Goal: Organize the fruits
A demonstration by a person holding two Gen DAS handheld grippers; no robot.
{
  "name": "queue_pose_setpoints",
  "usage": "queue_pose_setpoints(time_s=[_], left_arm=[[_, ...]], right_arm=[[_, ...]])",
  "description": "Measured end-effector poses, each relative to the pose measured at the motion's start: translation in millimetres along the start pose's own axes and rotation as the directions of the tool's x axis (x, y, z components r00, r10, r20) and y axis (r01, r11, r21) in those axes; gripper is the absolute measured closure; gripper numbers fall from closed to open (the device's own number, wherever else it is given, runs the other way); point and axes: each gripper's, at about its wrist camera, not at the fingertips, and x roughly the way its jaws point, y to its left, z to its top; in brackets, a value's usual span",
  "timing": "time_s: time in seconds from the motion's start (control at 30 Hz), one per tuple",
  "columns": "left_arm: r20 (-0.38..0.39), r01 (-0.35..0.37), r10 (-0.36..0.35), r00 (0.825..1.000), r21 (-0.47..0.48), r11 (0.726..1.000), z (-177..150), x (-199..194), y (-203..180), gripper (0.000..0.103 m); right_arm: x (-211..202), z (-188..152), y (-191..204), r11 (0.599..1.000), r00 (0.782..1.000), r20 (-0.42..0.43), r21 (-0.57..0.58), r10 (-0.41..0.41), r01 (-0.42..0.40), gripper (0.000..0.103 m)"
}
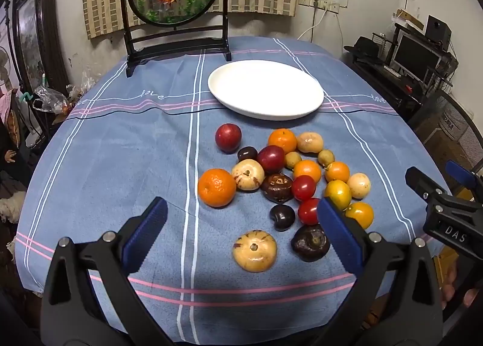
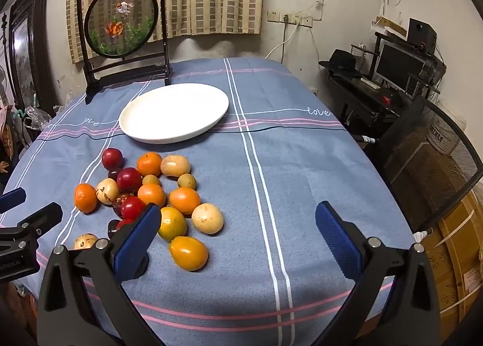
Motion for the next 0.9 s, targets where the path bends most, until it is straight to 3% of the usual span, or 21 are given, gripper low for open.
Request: queue_pose_setpoints(time_s=[0.9], left_arm=[[-0.021,0.000,-0.001,1.000,-0.009,1.000,-2.2,5.8,0.9,0.002]], right_arm=[[-1.1,0.0,7.1,1.000,1.000,-0.007,-0.016,0.019,-0.019,0.001]])
